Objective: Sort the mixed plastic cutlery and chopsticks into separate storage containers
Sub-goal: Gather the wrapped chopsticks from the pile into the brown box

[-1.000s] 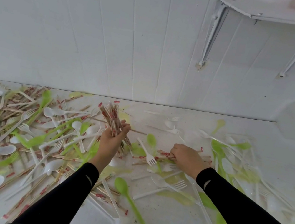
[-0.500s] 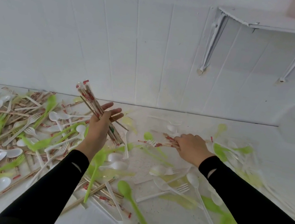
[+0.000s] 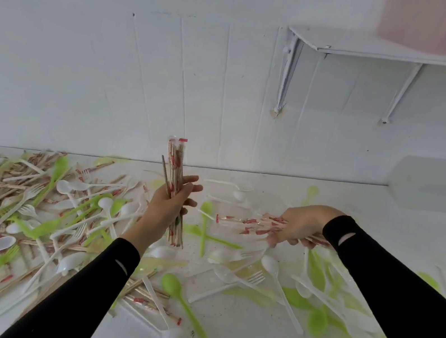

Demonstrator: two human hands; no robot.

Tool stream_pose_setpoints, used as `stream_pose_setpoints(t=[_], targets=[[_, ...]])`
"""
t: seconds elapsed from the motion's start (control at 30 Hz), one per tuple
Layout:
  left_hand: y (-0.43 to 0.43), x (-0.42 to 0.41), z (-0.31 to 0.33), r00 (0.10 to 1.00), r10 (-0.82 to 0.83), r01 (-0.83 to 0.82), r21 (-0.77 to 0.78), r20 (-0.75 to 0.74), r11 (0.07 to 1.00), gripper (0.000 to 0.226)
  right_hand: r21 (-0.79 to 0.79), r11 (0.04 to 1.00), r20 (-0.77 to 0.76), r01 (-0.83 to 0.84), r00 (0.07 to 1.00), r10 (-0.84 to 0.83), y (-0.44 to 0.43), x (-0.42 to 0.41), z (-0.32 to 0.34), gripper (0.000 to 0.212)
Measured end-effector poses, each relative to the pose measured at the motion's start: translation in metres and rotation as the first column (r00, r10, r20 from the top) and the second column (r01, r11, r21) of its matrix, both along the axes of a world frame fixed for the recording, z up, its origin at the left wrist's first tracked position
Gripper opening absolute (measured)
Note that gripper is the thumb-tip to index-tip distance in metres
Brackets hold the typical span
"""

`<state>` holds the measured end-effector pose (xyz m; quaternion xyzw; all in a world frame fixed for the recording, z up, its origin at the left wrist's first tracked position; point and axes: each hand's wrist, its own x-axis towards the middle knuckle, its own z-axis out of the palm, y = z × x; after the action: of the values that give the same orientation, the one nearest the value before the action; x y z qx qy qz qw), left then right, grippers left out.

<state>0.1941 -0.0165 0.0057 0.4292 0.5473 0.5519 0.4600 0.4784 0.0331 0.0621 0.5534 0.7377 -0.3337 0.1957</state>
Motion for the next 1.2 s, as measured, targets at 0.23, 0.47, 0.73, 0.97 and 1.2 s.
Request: stream_pose_setpoints(t=[0.23, 0.47, 0.73, 0.97, 1.2], targets=[[0.001, 0.084, 0.008, 0.989, -0.148, 0.148, -0.079, -0.001, 0.986, 0.025, -0.049, 0.946, -0.416, 0.32, 0.854, -0.311, -0.026, 0.07, -0.007, 0.046], [-0.017, 0.21, -0.006, 0.921, -0.244, 0.309, -0.186, 0.305, 0.933, 0.029, -0.471, 0.582, -0.868, 0.663, -0.231, -0.439, -0.045, 0.112, 0.008, 0.036], [-0.028, 0.323, -0.002, 0.623, -0.086, 0.459, -0.275, 0.777, 0.844, 0.029, -0.557, 0.505, -0.827, 0.659, -0.5, -0.259, -0.072, 0.145, 0.007, 0.036], [-0.031, 0.381, 0.017, 0.628, -0.418, 0.632, -0.117, 0.656, 0.766, 0.031, -0.515, 0.554, -0.856, 0.654, -0.355, -0.377, -0.09, 0.209, 0.011, 0.037], [-0.02, 0.443, 0.051, 0.631, -0.485, 0.632, -0.039, 0.605, 0.774, 0.024, -0.463, 0.482, -0.87, 0.743, -0.277, -0.409, -0.113, 0.318, 0.035, 0.032]])
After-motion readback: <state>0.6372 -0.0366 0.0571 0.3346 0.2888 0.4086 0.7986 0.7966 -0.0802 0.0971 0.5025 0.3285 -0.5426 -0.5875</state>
